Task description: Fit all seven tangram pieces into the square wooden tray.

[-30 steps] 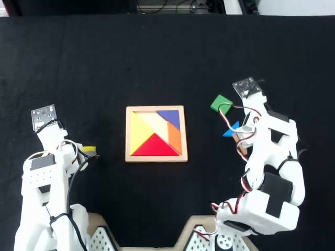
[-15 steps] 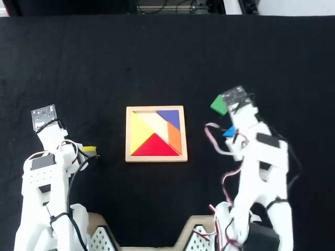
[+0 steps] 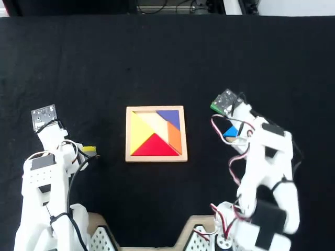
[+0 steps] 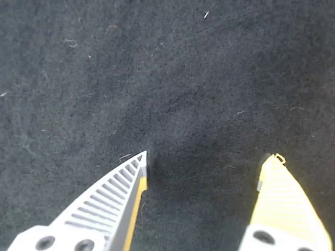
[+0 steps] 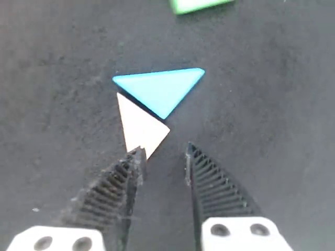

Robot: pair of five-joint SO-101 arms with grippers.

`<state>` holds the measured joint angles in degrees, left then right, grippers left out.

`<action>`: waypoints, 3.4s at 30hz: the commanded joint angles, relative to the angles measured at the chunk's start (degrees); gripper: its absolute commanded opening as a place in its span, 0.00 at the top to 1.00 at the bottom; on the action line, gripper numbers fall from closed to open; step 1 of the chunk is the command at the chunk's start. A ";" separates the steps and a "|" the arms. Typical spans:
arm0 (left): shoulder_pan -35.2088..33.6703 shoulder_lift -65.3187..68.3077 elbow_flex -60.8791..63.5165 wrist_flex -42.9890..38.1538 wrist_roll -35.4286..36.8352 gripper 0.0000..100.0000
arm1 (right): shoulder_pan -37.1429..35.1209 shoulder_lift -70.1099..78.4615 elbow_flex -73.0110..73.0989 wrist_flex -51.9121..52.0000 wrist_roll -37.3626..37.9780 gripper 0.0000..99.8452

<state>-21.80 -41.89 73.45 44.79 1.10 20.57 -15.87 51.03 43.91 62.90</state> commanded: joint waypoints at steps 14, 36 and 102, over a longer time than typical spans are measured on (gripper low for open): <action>0.57 -0.44 -0.22 -0.26 -0.70 0.67 | -1.85 5.14 -7.60 4.40 0.97 0.87; 0.57 -0.44 -0.22 -0.26 -0.70 0.67 | -3.60 5.85 -5.49 1.49 1.41 0.87; 0.57 -0.44 -0.31 -0.35 -0.70 0.67 | -4.48 10.86 -6.99 1.93 2.37 0.74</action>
<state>-21.80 -41.89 73.45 44.79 1.10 17.49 -4.09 44.18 45.14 64.75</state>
